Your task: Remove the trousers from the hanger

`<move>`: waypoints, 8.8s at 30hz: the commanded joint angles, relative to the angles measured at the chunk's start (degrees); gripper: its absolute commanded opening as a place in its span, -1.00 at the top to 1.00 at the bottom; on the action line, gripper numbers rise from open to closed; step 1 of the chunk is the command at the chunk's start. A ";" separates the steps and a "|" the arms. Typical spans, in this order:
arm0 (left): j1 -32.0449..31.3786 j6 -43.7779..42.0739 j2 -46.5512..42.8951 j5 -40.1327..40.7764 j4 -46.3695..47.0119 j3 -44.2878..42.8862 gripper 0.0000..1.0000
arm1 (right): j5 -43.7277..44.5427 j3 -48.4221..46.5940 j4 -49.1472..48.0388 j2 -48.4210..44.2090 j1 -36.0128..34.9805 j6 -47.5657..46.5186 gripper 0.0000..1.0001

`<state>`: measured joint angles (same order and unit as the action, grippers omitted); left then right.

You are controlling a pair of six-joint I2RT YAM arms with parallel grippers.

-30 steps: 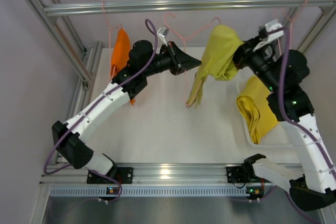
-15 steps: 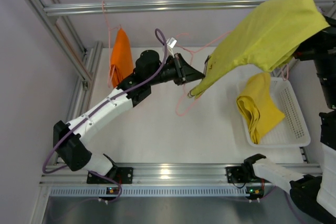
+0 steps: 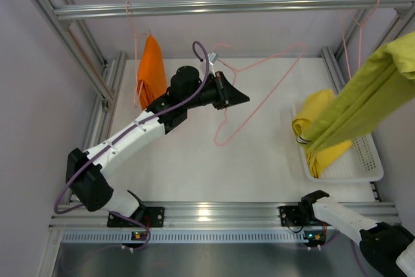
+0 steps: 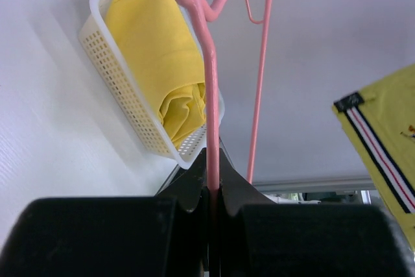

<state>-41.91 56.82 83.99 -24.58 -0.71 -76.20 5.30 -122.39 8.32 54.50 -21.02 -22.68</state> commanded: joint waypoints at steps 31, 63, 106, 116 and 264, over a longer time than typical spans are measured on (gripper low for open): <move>0.16 0.31 2.41 -1.70 2.73 -8.79 1.00 | 37.42 85.44 10.27 -40.60 -1.13 -36.57 0.94; -0.01 -4.34 1.09 2.86 -2.89 -8.61 1.00 | -3.72 56.76 37.82 -31.84 -0.87 -0.89 -0.77; 0.60 -2.41 4.26 4.01 -5.44 -10.37 1.00 | -42.71 60.36 25.17 7.13 34.46 -11.01 -0.16; 0.52 -2.50 3.38 9.19 -10.35 -12.12 1.00 | -42.91 52.79 18.83 -9.32 34.55 11.93 -0.68; 21.08 -20.70 -20.70 4.19 -13.10 -1.58 -0.98 | -56.98 73.18 -26.79 6.59 20.49 99.95 -0.19</move>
<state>-22.48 34.13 65.65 -18.96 -17.08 -78.30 -51.79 -47.94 -22.79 63.94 -1.15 82.56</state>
